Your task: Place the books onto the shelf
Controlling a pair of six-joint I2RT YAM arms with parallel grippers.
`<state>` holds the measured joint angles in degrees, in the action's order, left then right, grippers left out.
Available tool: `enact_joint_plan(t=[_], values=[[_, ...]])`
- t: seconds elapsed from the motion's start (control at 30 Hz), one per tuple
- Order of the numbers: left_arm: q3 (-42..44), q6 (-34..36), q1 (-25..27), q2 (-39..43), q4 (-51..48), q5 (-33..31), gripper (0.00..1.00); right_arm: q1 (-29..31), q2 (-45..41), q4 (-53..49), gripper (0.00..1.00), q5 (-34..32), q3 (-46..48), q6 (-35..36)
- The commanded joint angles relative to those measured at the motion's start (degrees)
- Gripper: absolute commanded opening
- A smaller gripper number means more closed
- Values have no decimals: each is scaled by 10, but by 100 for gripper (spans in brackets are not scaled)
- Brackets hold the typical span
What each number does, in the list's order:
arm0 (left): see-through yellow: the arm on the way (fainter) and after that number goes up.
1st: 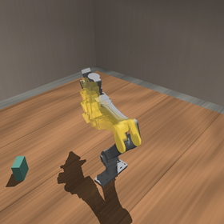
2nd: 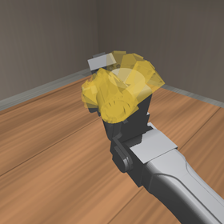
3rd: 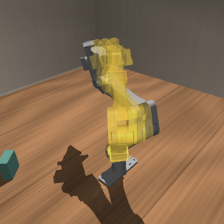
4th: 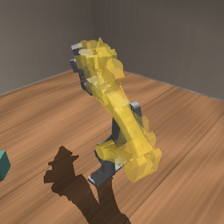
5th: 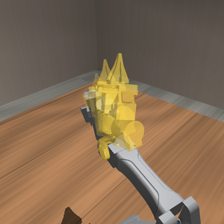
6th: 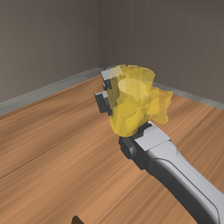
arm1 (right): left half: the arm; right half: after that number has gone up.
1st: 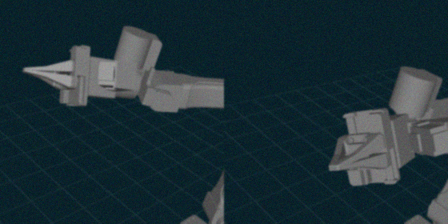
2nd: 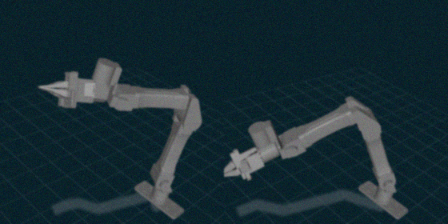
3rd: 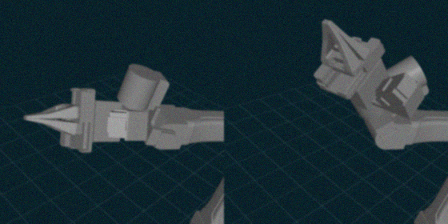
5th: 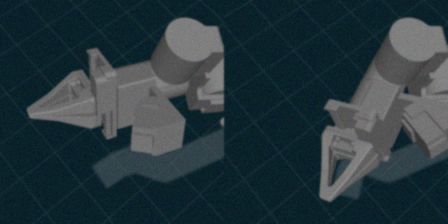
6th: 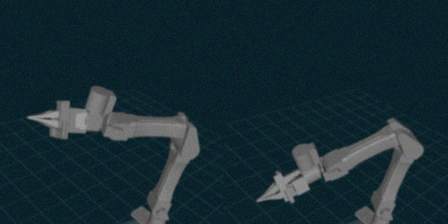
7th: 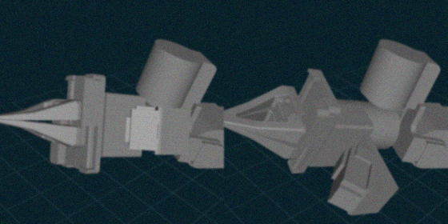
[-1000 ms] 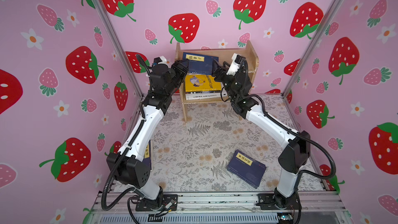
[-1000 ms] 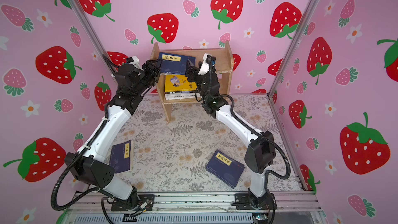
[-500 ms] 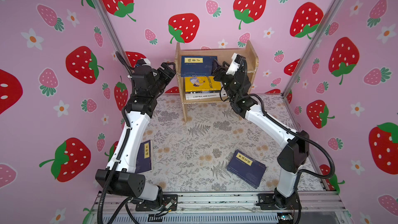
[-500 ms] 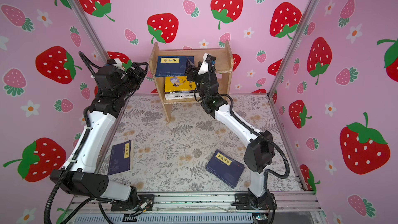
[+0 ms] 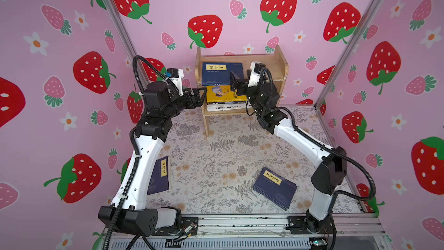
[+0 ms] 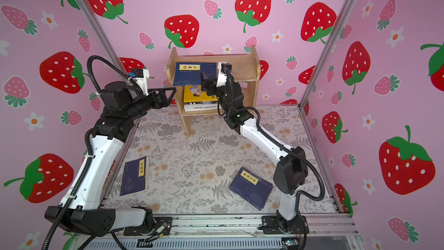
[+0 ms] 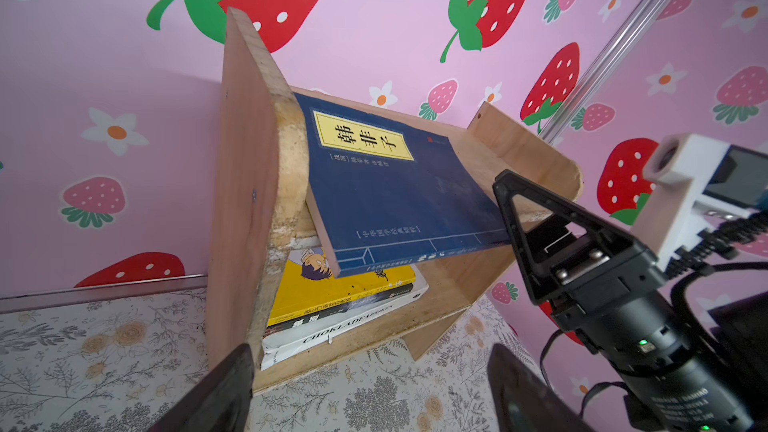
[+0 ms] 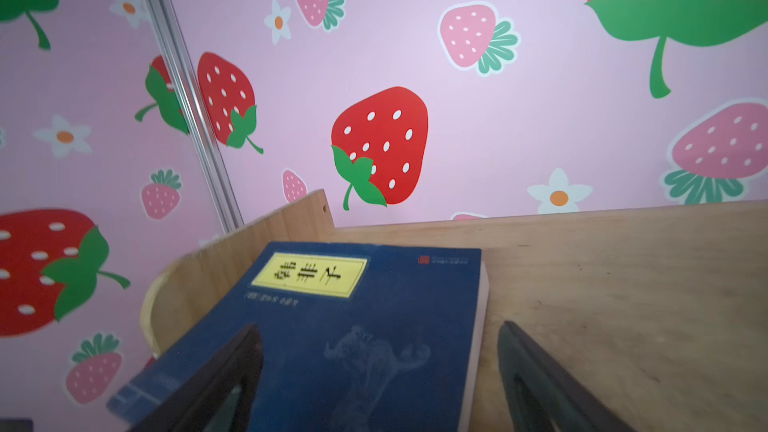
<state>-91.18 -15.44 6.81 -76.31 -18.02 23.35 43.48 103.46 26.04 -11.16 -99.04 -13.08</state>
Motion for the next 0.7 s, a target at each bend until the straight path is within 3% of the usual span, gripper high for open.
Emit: enact_joint_plan(t=[0.0, 0.17, 0.33, 0.67], values=[[10, 55, 1, 5, 1, -14, 90, -2, -85, 49, 91, -9, 66, 133], [18, 57, 5, -1, 35, -22, 90, -2, -151, 99, 94, -24, 159, 174], [6, 45, 9, -21, 67, -31, 88, -2, -125, 93, 93, -7, 142, 175], [-22, 53, 19, -58, 74, -52, 81, -2, -92, 86, 73, 22, 119, 166]])
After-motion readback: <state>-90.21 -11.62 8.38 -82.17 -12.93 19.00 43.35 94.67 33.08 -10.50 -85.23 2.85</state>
